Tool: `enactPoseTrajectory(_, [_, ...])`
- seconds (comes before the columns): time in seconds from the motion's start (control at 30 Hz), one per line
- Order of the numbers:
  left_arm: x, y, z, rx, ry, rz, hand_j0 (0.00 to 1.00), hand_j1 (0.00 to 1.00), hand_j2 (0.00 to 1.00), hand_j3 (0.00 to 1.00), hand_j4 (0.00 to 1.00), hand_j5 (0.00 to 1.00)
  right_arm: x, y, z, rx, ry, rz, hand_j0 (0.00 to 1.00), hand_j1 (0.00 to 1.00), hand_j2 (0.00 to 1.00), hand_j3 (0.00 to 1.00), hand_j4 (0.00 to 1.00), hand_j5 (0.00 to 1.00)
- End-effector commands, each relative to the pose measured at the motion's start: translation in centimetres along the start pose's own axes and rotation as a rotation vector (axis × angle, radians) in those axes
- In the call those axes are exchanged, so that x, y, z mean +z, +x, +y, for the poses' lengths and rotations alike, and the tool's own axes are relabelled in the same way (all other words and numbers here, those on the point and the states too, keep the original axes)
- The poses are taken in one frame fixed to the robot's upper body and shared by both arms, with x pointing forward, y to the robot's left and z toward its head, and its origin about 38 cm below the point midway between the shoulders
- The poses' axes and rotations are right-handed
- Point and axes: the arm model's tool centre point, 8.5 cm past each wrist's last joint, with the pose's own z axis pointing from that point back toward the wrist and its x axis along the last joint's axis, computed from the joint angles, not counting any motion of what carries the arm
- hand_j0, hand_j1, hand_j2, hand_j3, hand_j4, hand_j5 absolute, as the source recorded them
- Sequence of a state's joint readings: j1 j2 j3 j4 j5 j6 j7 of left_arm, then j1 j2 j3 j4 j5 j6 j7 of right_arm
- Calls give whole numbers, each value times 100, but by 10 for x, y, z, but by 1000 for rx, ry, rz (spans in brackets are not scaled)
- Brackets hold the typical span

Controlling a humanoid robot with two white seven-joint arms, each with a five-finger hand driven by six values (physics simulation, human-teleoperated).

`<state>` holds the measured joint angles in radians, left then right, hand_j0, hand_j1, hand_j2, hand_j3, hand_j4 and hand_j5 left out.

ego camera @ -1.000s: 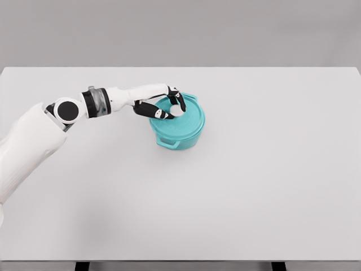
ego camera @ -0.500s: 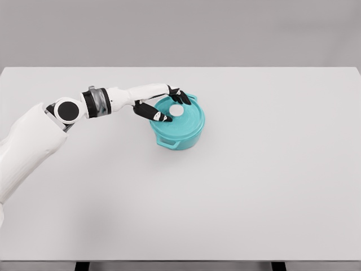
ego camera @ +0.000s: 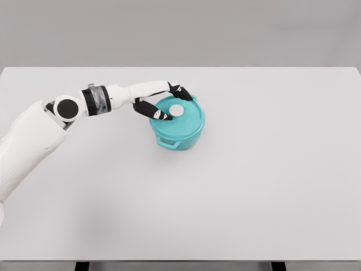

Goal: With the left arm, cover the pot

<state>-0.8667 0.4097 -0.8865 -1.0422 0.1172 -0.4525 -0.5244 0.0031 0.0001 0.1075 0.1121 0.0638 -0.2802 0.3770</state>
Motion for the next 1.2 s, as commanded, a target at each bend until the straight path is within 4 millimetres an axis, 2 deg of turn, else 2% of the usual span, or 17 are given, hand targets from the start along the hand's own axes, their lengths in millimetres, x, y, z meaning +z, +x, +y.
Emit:
enactPoseTrajectory(0.0, [1, 0, 1, 7, 5, -2, 74, 74, 74, 74, 74, 74, 0, 0, 0, 1, 0, 0, 100, 100, 100, 100, 100, 100])
enactPoseTrajectory(0.77, [7, 0, 2, 22, 15, -11, 74, 74, 74, 74, 74, 74, 0, 0, 0, 1, 0, 0, 100, 100, 100, 100, 100, 100])
enactPoseTrajectory(1.07, [21, -3, 10, 29, 31, -4, 75, 75, 75, 75, 75, 75, 0, 0, 0, 1, 0, 0, 100, 100, 100, 100, 100, 100])
enactPoseTrajectory(1.17, [34, -4, 20, 16, 44, 4, 78, 78, 78, 78, 78, 78, 0, 0, 0, 1, 0, 0, 100, 100, 100, 100, 100, 100])
